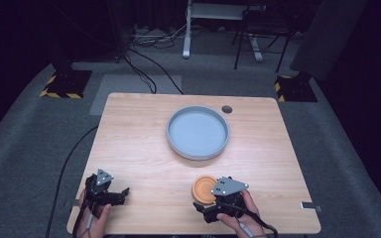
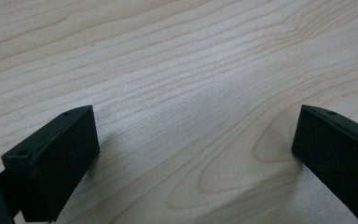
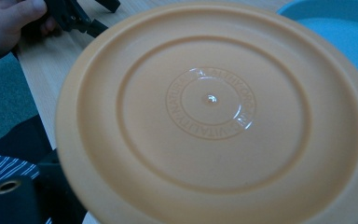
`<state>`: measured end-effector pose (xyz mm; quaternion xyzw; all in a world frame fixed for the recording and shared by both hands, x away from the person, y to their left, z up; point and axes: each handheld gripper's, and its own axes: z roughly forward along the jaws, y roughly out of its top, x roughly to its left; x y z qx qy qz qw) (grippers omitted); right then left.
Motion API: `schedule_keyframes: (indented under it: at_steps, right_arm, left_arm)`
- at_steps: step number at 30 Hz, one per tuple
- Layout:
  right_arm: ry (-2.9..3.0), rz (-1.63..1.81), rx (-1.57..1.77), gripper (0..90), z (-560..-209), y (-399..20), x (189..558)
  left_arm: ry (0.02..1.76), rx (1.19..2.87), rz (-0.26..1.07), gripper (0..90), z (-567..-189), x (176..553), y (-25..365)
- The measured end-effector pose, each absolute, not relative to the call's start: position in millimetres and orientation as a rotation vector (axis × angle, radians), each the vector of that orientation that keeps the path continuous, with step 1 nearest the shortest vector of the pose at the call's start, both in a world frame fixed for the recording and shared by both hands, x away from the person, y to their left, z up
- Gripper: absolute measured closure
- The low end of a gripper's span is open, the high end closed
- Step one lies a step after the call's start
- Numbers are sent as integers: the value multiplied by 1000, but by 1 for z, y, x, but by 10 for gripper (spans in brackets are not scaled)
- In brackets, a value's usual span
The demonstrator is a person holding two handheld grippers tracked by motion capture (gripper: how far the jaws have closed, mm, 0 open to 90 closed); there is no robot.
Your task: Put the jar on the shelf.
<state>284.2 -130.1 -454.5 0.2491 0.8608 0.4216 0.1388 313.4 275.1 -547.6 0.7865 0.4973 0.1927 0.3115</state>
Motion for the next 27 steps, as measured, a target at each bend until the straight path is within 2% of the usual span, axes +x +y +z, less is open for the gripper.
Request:
schedule_keyframes:
  at_steps: [27]
  right_arm:
    - [2476,1227,697,101,-423,-133,315]
  left_arm:
    - [1313,2075,509,5,-548,313,275]
